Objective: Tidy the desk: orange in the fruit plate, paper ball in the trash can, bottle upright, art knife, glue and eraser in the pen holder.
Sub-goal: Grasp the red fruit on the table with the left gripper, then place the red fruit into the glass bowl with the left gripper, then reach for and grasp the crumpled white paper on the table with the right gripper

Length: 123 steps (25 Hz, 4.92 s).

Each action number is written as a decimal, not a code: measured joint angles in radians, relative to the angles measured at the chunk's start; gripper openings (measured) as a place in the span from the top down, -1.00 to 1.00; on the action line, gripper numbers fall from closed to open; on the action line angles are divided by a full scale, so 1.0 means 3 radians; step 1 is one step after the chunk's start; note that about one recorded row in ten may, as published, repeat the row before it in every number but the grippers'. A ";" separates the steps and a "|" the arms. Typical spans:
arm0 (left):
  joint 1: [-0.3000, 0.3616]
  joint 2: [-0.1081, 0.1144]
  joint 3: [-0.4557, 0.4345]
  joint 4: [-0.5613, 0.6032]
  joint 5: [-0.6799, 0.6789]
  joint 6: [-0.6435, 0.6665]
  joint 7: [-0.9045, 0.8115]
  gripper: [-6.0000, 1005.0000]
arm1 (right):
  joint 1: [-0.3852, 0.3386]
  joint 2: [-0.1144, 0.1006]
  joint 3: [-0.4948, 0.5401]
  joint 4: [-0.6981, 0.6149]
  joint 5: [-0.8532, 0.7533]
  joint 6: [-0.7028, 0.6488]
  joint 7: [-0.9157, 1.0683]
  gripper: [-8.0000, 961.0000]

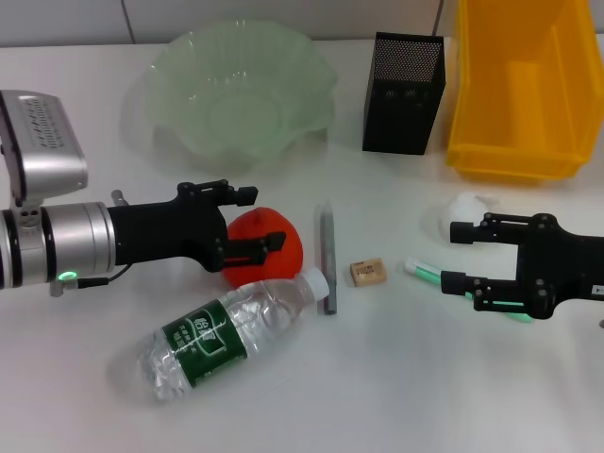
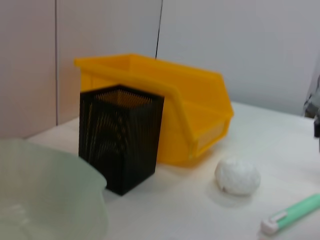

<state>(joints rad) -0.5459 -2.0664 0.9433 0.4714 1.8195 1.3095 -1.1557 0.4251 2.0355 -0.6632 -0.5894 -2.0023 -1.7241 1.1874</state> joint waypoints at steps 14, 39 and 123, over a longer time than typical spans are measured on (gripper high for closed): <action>-0.0043 0.0000 0.0224 -0.0010 0.0005 -0.0272 -0.0047 -0.27 | 0.0014 0.0000 0.0076 -0.0004 0.0003 0.0000 -0.0005 -0.45; -0.0243 -0.0010 -0.1093 -0.0257 -0.0873 0.0353 0.0037 0.71 | 0.0007 0.0013 0.0085 -0.0004 0.0001 -0.0004 -0.0030 -0.46; 0.0199 0.0215 0.0323 0.0076 -0.0644 0.0738 0.0117 -0.68 | 0.1186 0.0141 -0.1553 -0.1597 -0.2473 0.0691 0.3503 -0.39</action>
<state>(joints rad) -0.4862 -2.0018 1.0402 0.4941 1.6263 1.5309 -1.1205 0.7810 2.0779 -1.1291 -1.0685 -2.7443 -1.5167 2.2381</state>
